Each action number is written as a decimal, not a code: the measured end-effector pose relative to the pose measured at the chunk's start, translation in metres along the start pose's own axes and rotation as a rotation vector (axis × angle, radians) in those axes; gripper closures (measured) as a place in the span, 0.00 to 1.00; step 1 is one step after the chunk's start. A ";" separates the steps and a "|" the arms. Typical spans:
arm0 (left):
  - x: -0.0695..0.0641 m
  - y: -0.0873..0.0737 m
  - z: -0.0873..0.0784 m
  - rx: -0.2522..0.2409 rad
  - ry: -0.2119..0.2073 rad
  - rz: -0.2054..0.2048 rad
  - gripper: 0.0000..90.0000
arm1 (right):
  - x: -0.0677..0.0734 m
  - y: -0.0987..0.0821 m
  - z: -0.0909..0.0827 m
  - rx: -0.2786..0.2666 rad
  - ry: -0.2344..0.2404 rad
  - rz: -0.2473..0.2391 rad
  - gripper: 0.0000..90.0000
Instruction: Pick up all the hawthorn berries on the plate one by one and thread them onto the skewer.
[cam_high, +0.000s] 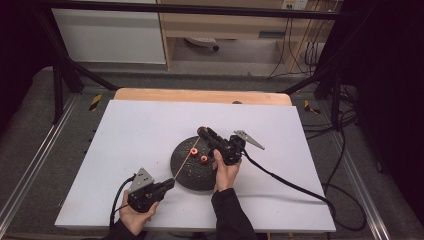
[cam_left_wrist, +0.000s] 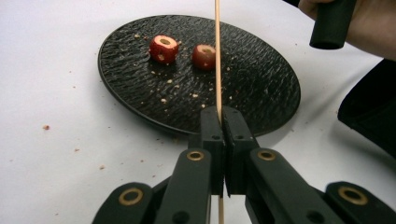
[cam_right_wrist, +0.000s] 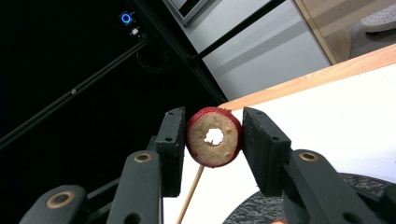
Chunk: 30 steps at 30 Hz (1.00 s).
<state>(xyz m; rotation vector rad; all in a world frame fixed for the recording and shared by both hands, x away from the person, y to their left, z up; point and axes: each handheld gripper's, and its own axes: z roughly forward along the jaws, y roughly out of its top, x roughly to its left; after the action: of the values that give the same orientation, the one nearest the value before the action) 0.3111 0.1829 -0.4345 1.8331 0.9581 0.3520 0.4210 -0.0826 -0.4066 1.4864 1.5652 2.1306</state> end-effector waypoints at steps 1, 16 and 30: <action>-0.002 0.001 0.001 -0.003 0.002 -0.002 0.98 | 0.000 0.000 0.000 -0.001 -0.001 -0.002 0.68; -0.011 0.014 0.009 -0.003 0.028 -0.048 0.99 | 0.002 -0.002 -0.002 0.014 0.002 -0.006 0.68; -0.009 0.038 0.026 -0.004 0.033 -0.034 0.99 | 0.003 -0.009 -0.004 0.064 0.017 -0.009 0.68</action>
<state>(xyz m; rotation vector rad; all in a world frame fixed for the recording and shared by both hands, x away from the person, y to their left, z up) 0.3388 0.1527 -0.4115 1.8106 1.0098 0.3638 0.4130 -0.0794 -0.4115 1.4811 1.6578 2.1135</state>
